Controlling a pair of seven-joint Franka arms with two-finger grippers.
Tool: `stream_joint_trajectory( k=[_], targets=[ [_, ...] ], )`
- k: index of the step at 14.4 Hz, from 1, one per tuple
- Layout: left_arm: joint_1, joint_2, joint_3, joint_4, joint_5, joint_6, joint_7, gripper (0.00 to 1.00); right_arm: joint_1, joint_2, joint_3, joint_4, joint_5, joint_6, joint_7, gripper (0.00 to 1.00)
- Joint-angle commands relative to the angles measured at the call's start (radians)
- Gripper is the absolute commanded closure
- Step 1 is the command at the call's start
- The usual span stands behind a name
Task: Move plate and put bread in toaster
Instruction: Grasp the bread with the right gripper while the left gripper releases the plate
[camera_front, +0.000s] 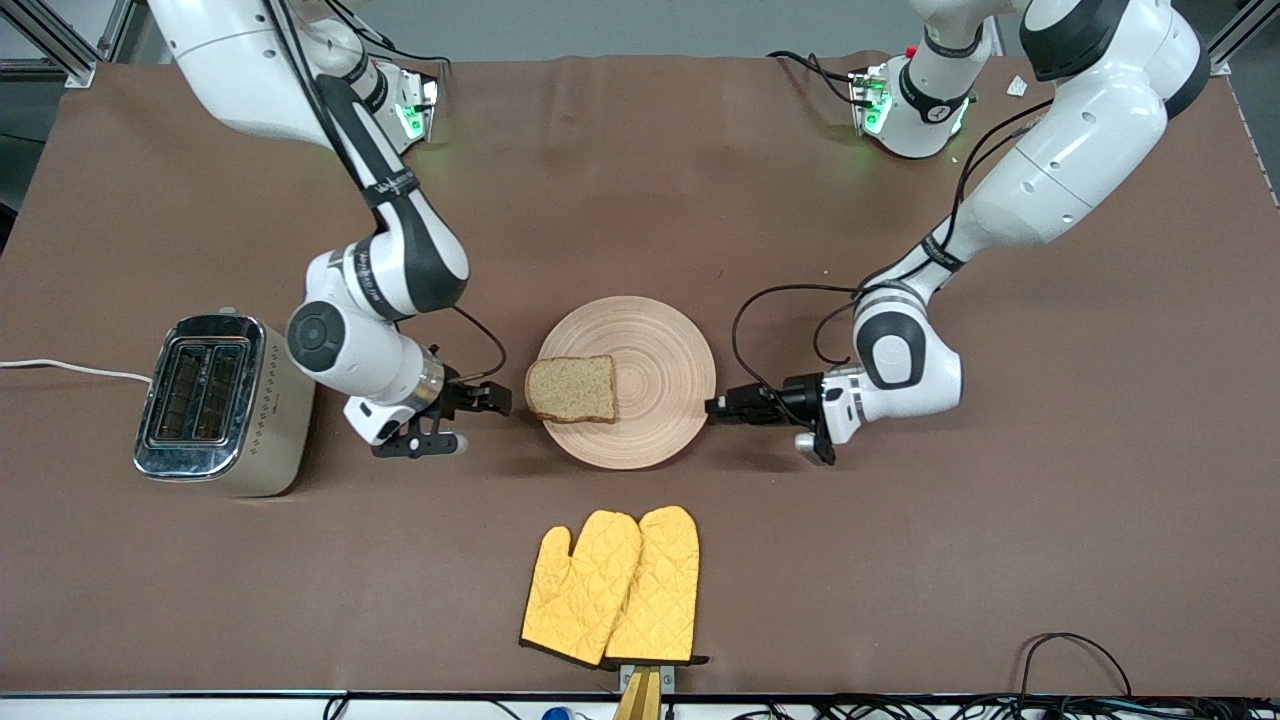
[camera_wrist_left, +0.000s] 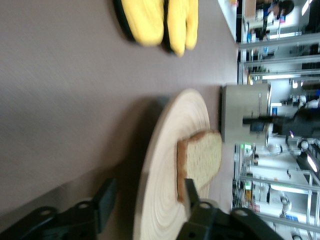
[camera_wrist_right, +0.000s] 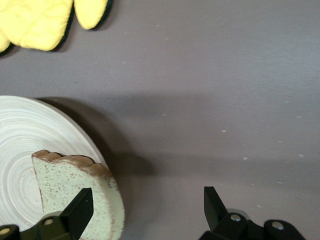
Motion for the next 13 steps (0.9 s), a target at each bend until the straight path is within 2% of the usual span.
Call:
stream_joint_trajectory(
  k=[1, 4, 6, 8, 10, 13],
  targets=[
    [0.013, -0.025, 0.030, 0.077, 0.043, 0.000, -0.093, 0.00, 0.054, 0.017, -0.009, -0.001, 0.015, 0.041, 0.014, 0.08],
    [0.034, -0.043, 0.062, 0.176, 0.233, -0.012, -0.298, 0.00, 0.080, 0.039, -0.011, -0.003, 0.012, 0.061, 0.014, 0.13],
    [0.087, -0.098, 0.061, 0.184, 0.368, -0.025, -0.470, 0.00, 0.093, 0.053, -0.012, -0.003, 0.010, 0.073, 0.014, 0.15],
    [0.148, -0.156, 0.061, 0.184, 0.501, -0.115, -0.571, 0.00, 0.097, 0.057, -0.014, -0.003, 0.009, 0.073, 0.014, 0.26],
    [0.208, -0.237, 0.061, 0.181, 0.579, -0.226, -0.630, 0.00, 0.097, 0.059, -0.014, -0.003, 0.009, 0.073, 0.014, 0.35],
    [0.236, -0.350, 0.065, 0.184, 0.755, -0.350, -0.772, 0.00, 0.096, 0.060, -0.014, -0.003, 0.009, 0.073, 0.014, 0.45]
  ],
)
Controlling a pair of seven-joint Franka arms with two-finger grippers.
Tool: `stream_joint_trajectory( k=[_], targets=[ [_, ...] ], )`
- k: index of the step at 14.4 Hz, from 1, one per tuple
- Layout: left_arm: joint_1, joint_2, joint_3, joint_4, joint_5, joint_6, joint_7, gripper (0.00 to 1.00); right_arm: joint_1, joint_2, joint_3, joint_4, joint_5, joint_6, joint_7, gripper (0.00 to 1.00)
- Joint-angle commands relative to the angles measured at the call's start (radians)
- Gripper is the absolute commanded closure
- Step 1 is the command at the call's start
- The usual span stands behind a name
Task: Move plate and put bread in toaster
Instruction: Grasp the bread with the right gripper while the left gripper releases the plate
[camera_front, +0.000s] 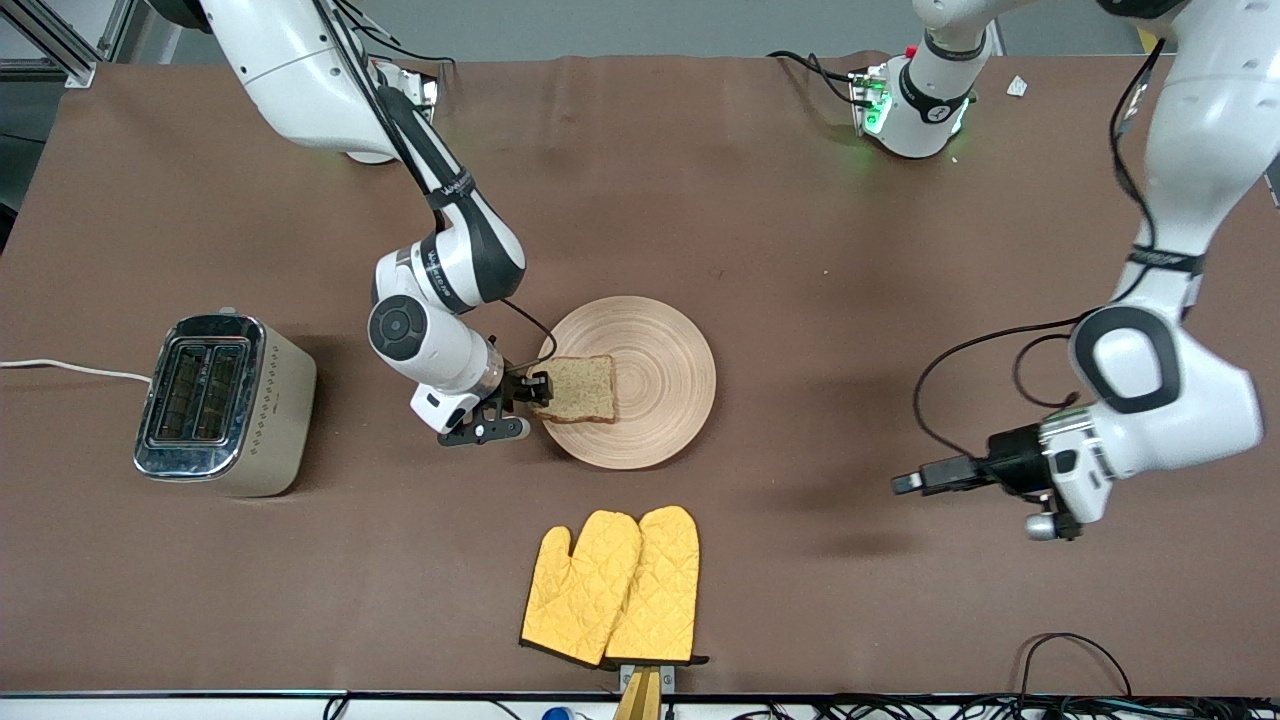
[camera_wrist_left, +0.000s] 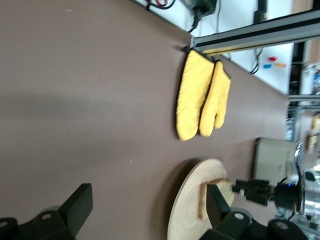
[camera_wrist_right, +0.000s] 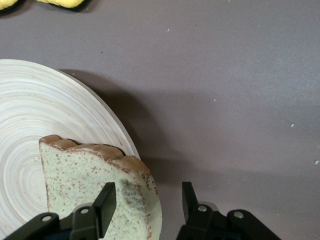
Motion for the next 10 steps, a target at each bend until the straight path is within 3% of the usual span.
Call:
stream_joint_trajectory(
  k=[1, 5, 10],
  targets=[
    [-0.006, -0.136, 0.012, -0.032, 0.180, -0.080, -0.160, 0.00, 0.012, 0.000, -0.011, -0.003, 0.009, 0.009, 0.006, 0.47],
    [-0.014, -0.272, 0.004, -0.032, 0.420, -0.260, -0.324, 0.00, 0.012, 0.000, -0.011, -0.003, 0.009, 0.009, 0.006, 0.54],
    [-0.020, -0.454, 0.002, -0.030, 0.612, -0.461, -0.320, 0.00, 0.017, 0.006, -0.009, -0.004, 0.009, 0.009, 0.006, 0.60]
  ],
)
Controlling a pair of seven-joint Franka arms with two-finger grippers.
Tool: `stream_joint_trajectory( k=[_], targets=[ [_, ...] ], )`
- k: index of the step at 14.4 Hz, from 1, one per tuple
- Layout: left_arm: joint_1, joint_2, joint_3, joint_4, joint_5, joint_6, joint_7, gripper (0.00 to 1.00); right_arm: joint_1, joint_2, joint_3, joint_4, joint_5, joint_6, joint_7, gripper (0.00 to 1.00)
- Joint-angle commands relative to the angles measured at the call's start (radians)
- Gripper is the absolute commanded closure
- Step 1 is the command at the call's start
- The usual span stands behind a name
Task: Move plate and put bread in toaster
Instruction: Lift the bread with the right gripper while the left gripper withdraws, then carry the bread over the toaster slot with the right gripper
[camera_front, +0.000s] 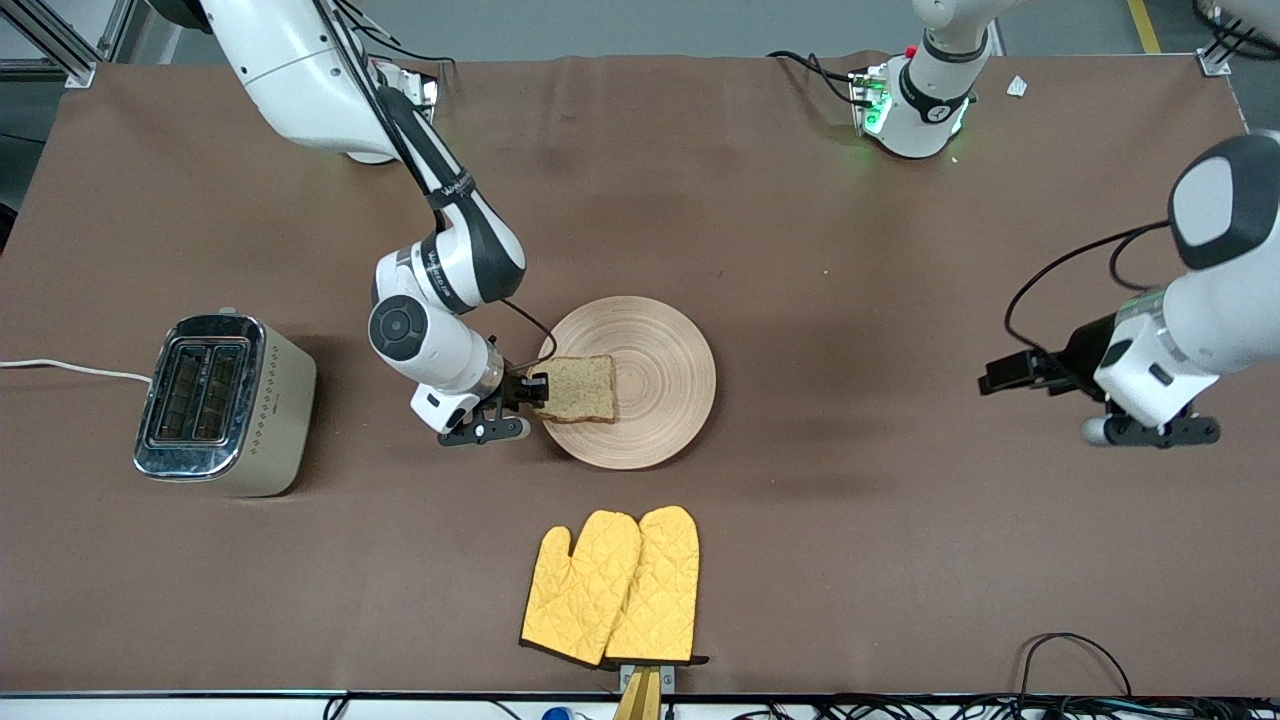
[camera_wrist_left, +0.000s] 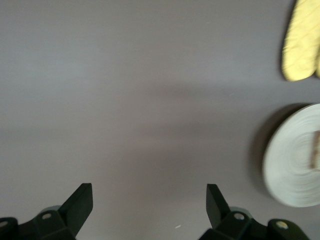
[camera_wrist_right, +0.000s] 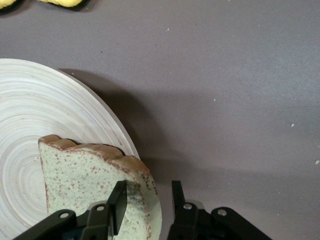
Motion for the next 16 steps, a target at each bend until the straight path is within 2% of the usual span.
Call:
stream_joint_trajectory(
  k=[1, 2, 4, 6, 8, 10, 13, 14, 16],
  targets=[
    [-0.031, -0.121, 0.019, -0.029, 0.045, -0.072, 0.002, 0.00, 0.016, 0.008, -0.010, -0.004, 0.009, 0.008, 0.006, 0.62],
    [-0.073, -0.154, 0.063, -0.032, 0.045, -0.086, 0.002, 0.00, 0.019, 0.008, -0.010, -0.002, 0.009, 0.008, 0.006, 0.66],
    [-0.223, -0.235, 0.241, -0.041, 0.045, -0.101, 0.007, 0.00, 0.022, 0.010, -0.010, -0.004, 0.009, 0.008, 0.006, 0.70],
    [-0.305, -0.283, 0.335, -0.037, 0.040, -0.167, 0.016, 0.00, 0.022, 0.010, -0.010, -0.004, 0.007, 0.008, 0.006, 0.78],
    [-0.406, -0.324, 0.436, -0.040, 0.040, -0.224, 0.022, 0.00, 0.022, 0.010, -0.010, -0.004, 0.009, 0.008, 0.006, 0.90],
    [-0.407, -0.352, 0.441, -0.040, 0.025, -0.274, 0.040, 0.00, 0.022, 0.010, -0.008, -0.002, 0.007, 0.008, 0.006, 0.99],
    [-0.411, -0.364, 0.438, -0.038, 0.022, -0.290, 0.042, 0.00, 0.022, 0.007, -0.008, 0.008, 0.009, -0.008, 0.006, 1.00],
    [-0.413, -0.364, 0.438, -0.037, 0.020, -0.290, 0.042, 0.00, 0.019, -0.004, -0.008, 0.024, 0.009, -0.042, 0.007, 1.00],
    [-0.413, -0.364, 0.423, -0.023, 0.011, -0.290, 0.031, 0.00, 0.008, -0.032, -0.011, 0.103, 0.007, -0.213, 0.038, 1.00]
  ],
)
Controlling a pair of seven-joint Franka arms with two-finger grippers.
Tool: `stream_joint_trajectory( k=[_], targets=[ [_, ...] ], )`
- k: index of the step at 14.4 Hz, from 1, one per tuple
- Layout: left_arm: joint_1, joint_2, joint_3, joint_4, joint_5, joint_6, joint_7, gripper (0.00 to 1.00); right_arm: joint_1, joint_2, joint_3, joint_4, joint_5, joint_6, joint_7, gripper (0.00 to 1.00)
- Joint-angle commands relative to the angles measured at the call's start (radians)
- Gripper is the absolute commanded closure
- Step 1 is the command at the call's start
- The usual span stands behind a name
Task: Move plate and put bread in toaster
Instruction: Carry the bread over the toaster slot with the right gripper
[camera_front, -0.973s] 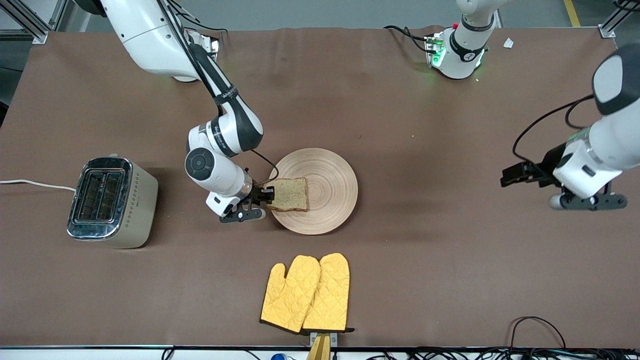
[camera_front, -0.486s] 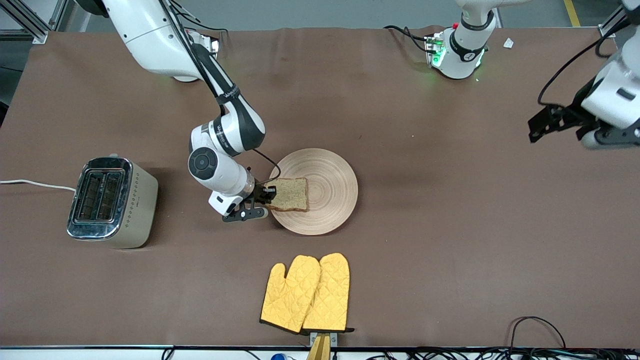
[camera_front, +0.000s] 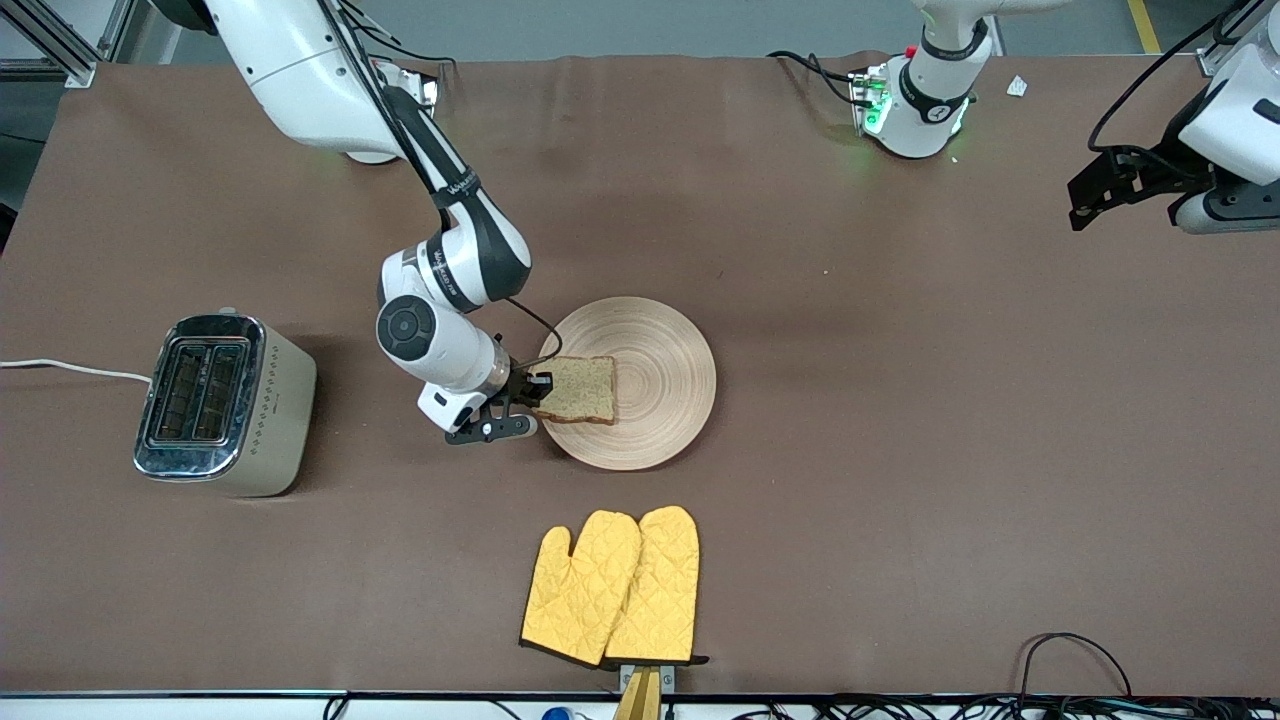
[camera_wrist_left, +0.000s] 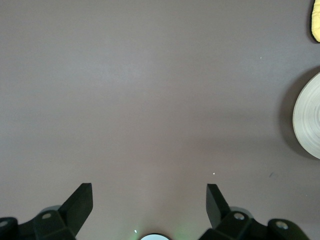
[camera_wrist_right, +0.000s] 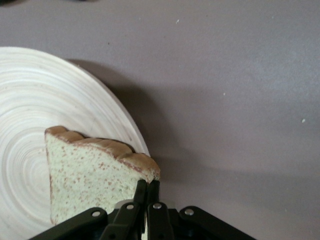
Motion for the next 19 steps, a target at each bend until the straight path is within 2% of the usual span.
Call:
stream_joint_trajectory(
  k=[1, 4, 7, 10, 13, 19],
  targets=[
    [-0.005, -0.016, -0.013, 0.006, -0.016, -0.007, 0.002, 0.00, -0.002, -0.055, -0.017, 0.112, 0.004, -0.239, 0.045, 1.00],
    [-0.004, -0.007, -0.019, 0.011, -0.021, -0.005, 0.012, 0.00, -0.005, -0.125, -0.084, 0.176, -0.063, -0.448, 0.049, 1.00],
    [-0.004, 0.016, -0.019, 0.013, -0.021, 0.003, 0.014, 0.00, -0.004, -0.144, -0.155, 0.272, -0.204, -0.633, 0.049, 1.00],
    [-0.004, 0.021, -0.019, 0.012, -0.019, 0.003, 0.023, 0.00, -0.005, -0.150, -0.172, 0.323, -0.362, -0.766, 0.050, 1.00],
    [-0.001, 0.026, -0.017, 0.022, -0.016, 0.003, 0.035, 0.00, -0.004, -0.172, -0.170, 0.325, -0.567, -0.822, 0.053, 1.00],
    [0.009, 0.009, -0.017, 0.009, -0.022, -0.003, 0.008, 0.00, -0.008, -0.167, -0.172, 0.317, -0.900, -0.828, 0.041, 1.00]
  ],
)
